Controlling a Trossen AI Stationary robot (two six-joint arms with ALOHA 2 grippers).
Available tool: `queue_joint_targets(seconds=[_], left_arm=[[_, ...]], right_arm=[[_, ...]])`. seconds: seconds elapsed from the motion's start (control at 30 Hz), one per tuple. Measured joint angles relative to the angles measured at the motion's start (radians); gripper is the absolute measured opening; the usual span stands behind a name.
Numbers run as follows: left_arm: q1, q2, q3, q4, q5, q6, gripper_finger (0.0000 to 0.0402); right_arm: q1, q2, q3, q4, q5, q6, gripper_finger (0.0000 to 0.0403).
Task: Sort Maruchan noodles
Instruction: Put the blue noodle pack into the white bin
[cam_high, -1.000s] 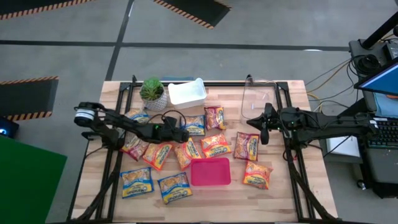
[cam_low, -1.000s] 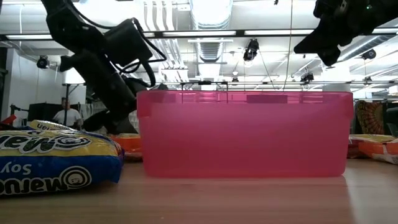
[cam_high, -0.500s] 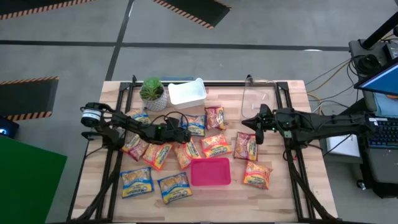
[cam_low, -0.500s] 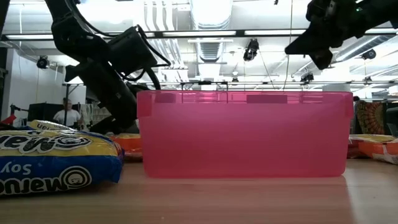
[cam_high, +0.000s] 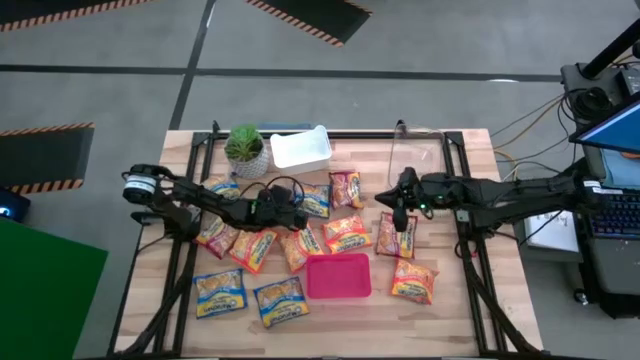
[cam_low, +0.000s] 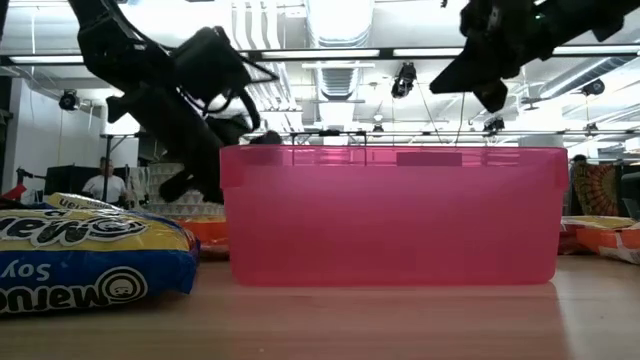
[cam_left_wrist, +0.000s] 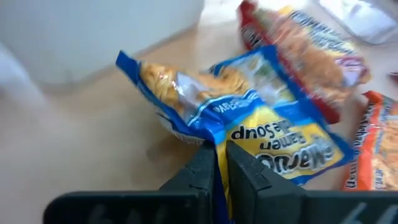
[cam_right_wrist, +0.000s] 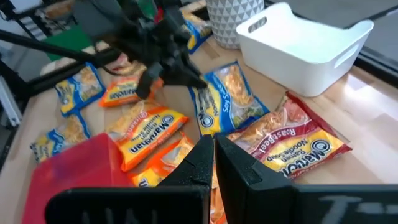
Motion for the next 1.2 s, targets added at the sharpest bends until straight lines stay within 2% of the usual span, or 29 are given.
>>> queue_joint_targets(seconds=[0.1,0.23,0.37,0.53,0.73,0.83,0.97,1.1,1.2], left_arm=[[-0.012,-0.04,0.0,0.048,-0.043,0.154,0.0006],[-0.011,-0.084,0.0,0.106,-0.052,0.373,0.0005],[-0.016,-0.104,0.0,0.204,-0.051,0.601,0.0005],[-0.029,-0.112,0.0,0.261,-0.032,0.771,0.0004],[-0.056,-0.115,0.001,0.314,0.069,0.892,0.0004],[-0.063,-0.115,0.001,0.34,0.114,0.933,0.0004],[-0.072,-0.115,0.003,0.386,0.165,0.993,0.0004],[-0.081,-0.116,0.003,0.4,0.189,1.038,0.0003],[-0.084,-0.116,0.003,0.402,0.206,1.058,0.0003]], right_arm=[[0.0,0.05,0.023,0.0,0.001,-0.009,0.0009],[0.0,0.106,0.057,0.023,0.004,-0.009,0.001],[0.0,0.156,0.106,0.027,-0.004,-0.016,0.0029],[-0.002,0.218,0.164,0.021,-0.055,-0.129,0.0096],[-0.027,0.303,0.223,0.02,-0.064,-0.361,0.0187],[-0.068,0.363,0.263,0.02,-0.136,-0.45,0.0222],[-0.137,0.454,0.334,0.007,-0.296,-0.527,0.0258],[-0.21,0.539,0.427,-0.057,-0.473,-0.603,0.0287],[-0.269,0.596,0.51,-0.126,-0.556,-0.647,0.0303]])
